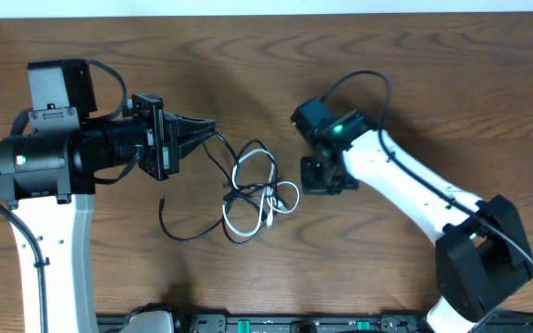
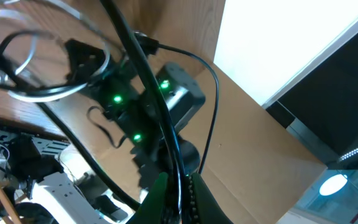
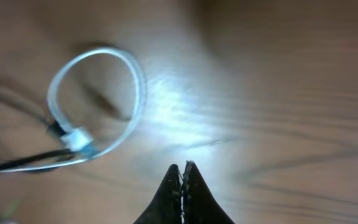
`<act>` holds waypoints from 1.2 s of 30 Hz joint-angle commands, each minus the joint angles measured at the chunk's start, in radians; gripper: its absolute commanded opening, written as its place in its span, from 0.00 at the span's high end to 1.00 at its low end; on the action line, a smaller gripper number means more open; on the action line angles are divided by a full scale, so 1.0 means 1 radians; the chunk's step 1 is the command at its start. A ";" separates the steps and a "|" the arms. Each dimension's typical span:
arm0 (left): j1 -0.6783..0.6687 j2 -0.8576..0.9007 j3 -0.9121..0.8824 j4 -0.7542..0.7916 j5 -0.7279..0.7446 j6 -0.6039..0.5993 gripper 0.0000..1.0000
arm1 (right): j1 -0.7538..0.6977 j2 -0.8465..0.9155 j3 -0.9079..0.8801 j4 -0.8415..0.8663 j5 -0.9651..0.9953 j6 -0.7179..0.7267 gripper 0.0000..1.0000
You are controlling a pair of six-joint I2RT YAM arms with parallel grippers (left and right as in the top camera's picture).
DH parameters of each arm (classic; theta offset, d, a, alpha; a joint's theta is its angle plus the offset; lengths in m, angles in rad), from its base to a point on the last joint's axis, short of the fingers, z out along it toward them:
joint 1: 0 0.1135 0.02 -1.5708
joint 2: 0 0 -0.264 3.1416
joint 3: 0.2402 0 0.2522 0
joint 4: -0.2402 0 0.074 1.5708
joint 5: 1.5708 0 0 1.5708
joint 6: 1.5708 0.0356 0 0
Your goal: Untangle cables
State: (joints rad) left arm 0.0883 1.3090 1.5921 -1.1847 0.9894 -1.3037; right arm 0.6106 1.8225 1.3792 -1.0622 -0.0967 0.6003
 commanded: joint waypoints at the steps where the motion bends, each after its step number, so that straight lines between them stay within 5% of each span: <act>1: 0.003 -0.006 0.008 0.000 -0.003 0.024 0.93 | -0.041 0.002 0.006 0.008 -0.073 -0.112 0.99; 6: 0.003 -0.006 0.008 -0.005 -0.011 0.028 0.92 | -0.084 -0.032 0.006 -0.011 -0.130 -0.134 0.99; 10: 0.003 -0.006 0.008 -0.011 -0.011 0.032 0.93 | -0.106 -0.108 0.006 0.056 -0.421 -0.291 0.94; 12: 0.003 -0.006 0.008 -0.011 -0.011 0.036 0.93 | -0.107 -0.155 0.006 0.108 -0.570 -0.350 0.77; 14: 0.001 -0.006 0.008 -0.011 -0.011 0.048 0.92 | -0.106 -0.200 0.006 0.167 -0.635 -0.339 0.42; 16: 0.000 -0.006 0.008 -0.011 -0.010 0.055 0.93 | -0.104 -0.242 0.006 0.235 -0.642 -0.272 0.24; 26: -0.002 -0.006 0.008 -0.011 -0.014 0.103 0.92 | -0.058 -0.275 0.006 0.422 -0.636 0.031 0.22; 36: -0.007 -0.006 0.008 -0.011 -0.014 0.103 0.92 | 0.055 -0.264 0.006 0.480 -0.468 0.250 0.32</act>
State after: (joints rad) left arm 0.0834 1.3090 1.5921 -1.1965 0.9695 -1.2221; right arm 0.6468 1.5475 1.3808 -0.5961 -0.6125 0.7650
